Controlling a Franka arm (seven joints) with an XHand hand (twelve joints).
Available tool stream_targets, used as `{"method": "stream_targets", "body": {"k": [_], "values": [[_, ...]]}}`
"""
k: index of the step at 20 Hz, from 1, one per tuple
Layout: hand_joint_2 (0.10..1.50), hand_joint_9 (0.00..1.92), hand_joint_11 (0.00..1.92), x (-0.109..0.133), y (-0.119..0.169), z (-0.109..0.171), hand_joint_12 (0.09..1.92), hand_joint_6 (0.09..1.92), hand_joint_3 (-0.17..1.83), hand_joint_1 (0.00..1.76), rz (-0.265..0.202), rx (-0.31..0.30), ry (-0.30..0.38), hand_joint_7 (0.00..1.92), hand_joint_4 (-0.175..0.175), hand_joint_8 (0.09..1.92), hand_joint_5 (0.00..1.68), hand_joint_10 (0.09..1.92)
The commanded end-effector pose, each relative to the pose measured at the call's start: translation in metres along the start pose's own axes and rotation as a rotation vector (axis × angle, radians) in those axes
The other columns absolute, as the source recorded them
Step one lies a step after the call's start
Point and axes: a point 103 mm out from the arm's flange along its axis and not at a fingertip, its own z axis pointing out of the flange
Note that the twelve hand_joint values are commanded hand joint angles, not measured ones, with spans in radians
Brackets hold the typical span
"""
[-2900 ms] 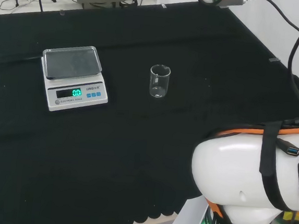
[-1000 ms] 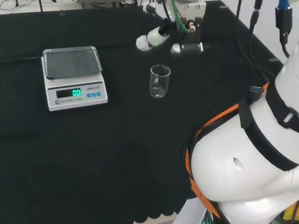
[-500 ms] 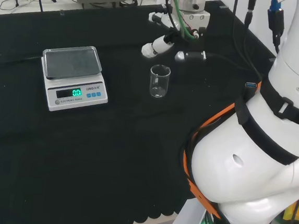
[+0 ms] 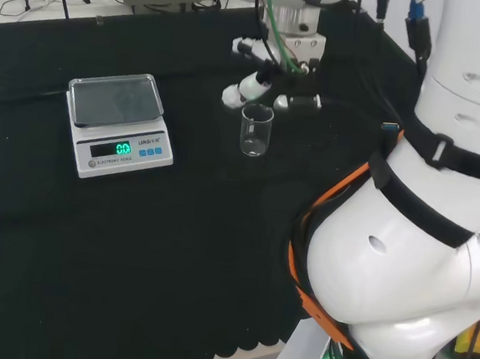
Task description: Pick up the beaker.
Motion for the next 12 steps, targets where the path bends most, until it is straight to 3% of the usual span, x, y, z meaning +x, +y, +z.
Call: {"method": "stream_targets", "body": {"k": [1, 12], "values": [[0.84, 0.05, 0.00, -0.009, 0.025, 0.046, 1.11, 0.09, -0.15, 0.68, 0.003, 0.070, 0.023, 0.00, 0.035, 0.46, 0.00, 0.87], [0.84, 0.03, 0.00, -0.018, 0.031, 0.069, 1.07, 0.09, -0.15, 0.68, 0.027, 0.137, 0.003, 0.00, 0.043, 0.44, 0.01, 0.87]]}}
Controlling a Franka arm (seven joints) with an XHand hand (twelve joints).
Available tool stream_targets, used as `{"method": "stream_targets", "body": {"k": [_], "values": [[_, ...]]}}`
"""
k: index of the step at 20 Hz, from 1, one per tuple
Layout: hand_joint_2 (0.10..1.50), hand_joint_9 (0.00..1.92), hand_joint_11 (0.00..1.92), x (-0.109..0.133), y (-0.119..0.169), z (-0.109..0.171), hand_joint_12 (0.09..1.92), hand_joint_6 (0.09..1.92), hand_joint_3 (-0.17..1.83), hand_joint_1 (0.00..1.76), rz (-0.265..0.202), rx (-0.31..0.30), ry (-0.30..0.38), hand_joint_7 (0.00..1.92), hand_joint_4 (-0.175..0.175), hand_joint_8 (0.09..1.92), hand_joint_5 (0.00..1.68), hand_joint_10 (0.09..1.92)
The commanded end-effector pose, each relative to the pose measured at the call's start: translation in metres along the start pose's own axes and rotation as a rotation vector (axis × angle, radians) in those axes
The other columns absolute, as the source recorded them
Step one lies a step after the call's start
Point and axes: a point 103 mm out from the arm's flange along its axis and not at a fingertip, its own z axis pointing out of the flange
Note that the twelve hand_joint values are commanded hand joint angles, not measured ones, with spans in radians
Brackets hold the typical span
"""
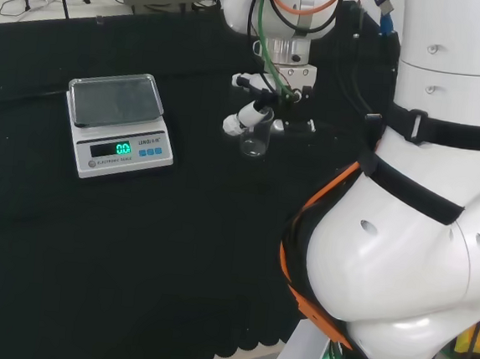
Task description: Pick up the beaker.
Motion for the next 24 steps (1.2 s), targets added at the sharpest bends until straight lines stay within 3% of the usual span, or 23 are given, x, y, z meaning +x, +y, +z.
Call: {"method": "stream_targets", "body": {"k": [1, 6, 10, 11, 13, 15, 16, 18, 20, 22, 24], "values": [[0.84, 0.03, 0.00, -0.004, 0.005, 0.013, 1.07, 0.09, -0.15, 0.68, 0.011, 0.040, -0.011, 0.00, 0.044, 0.43, 0.02, 0.87], [0.85, 0.04, 0.00, -0.006, 0.005, 0.019, 1.08, 0.09, -0.15, 0.73, 0.027, 0.036, -0.027, 0.00, 0.045, 0.44, 0.08, 0.87], [0.91, 0.32, 0.07, -0.003, 0.005, 0.020, 1.43, 0.09, -0.17, 1.00, 0.046, -0.016, -0.053, 0.12, 0.054, 0.59, 0.33, 0.84], [0.93, 0.44, 0.19, -0.002, 0.005, 0.021, 1.44, 0.21, -0.17, 1.05, 0.048, -0.029, -0.056, 0.19, 0.056, 0.63, 0.40, 0.82], [0.97, 0.65, 0.46, -0.001, 0.007, 0.023, 1.36, 0.71, -0.17, 1.11, 0.047, -0.055, -0.058, 0.34, 0.063, 0.73, 0.45, 0.78], [1.02, 0.80, 0.69, 0.000, 0.009, 0.025, 1.26, 1.08, -0.17, 1.15, 0.043, -0.081, -0.051, 0.47, 0.057, 0.82, 0.51, 0.81], [1.04, 0.85, 0.80, -0.001, 0.010, 0.025, 1.20, 1.18, -0.17, 1.18, 0.040, -0.089, -0.043, 0.53, 0.041, 0.89, 0.54, 0.87], [1.09, 0.92, 1.02, -0.004, 0.011, 0.027, 1.03, 1.29, -0.17, 1.25, 0.037, -0.094, -0.036, 0.61, -0.023, 1.13, 0.60, 1.08], [1.16, 0.85, 1.07, -0.002, 0.014, 0.029, 0.95, 1.30, -0.08, 1.33, 0.036, -0.099, -0.036, 0.64, -0.127, 1.34, 0.72, 1.24], [1.19, 0.91, 1.07, -0.002, 0.015, 0.028, 0.93, 1.33, -0.03, 1.35, 0.036, -0.100, -0.031, 0.64, -0.164, 1.40, 0.74, 1.26], [1.20, 0.93, 1.07, -0.003, 0.015, 0.026, 0.93, 1.34, -0.02, 1.35, 0.036, -0.102, -0.026, 0.64, -0.173, 1.42, 0.75, 1.26]]}}
